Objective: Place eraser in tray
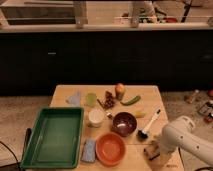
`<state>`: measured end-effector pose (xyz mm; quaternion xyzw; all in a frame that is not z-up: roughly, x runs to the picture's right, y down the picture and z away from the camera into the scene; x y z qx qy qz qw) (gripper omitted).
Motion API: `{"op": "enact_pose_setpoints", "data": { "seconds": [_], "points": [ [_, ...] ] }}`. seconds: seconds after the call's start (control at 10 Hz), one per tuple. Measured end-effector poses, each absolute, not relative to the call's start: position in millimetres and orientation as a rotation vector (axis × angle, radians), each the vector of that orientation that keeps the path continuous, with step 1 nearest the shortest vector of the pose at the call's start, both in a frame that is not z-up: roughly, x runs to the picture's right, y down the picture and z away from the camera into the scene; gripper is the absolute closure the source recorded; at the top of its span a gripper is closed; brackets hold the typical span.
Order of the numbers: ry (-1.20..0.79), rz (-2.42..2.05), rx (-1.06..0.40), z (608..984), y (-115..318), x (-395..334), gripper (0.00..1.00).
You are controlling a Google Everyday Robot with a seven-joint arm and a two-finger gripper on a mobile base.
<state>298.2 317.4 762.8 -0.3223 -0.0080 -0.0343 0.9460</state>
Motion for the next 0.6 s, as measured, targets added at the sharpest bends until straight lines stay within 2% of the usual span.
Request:
{"op": "enact_pose_setpoints", "data": {
  "seconds": [0.1, 0.4, 0.5, 0.6],
  "points": [
    [-0.011, -0.074, -0.653, 762.9, 317.6, 298.3, 0.52],
    [-0.011, -0.074, -0.655, 762.3, 319.6, 298.0, 0.78],
    [-0.011, -0.077, -0.655, 762.5, 319.6, 298.1, 0.9],
    [-0.011, -0.082, -0.655, 762.0, 319.7, 298.5, 0.96]
  ]
}}
